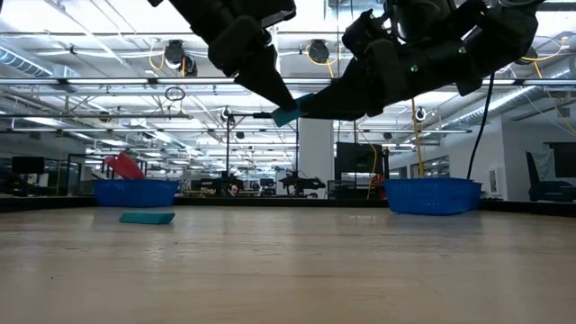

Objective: Pick & Place School Supplies
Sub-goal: Put the blue eraser into the bottom right blue basket

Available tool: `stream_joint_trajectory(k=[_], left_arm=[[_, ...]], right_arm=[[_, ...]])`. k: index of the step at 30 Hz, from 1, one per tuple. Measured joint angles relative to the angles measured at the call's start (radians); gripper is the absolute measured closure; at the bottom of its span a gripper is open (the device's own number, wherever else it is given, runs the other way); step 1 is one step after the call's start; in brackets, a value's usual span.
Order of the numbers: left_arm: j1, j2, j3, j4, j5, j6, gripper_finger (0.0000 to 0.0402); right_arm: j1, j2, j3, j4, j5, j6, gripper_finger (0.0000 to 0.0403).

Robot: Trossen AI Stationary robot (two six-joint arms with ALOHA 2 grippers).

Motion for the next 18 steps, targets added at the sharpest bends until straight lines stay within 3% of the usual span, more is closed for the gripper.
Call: stream_joint_trajectory(k=[7, 18], left_arm=[[0.006, 0.000, 0.000, -0.002, 0.001, -0.001, 0.0374], [0.005, 0.000, 0.000, 0.004, 0.002, -0.007, 0.0372]], right_arm=[[0.000, 0.000, 0.000, -0.009, -0.001, -0.013, 0.0248], [0.000, 0.000, 0.000, 0.015, -0.004, -0.041, 0.0367]])
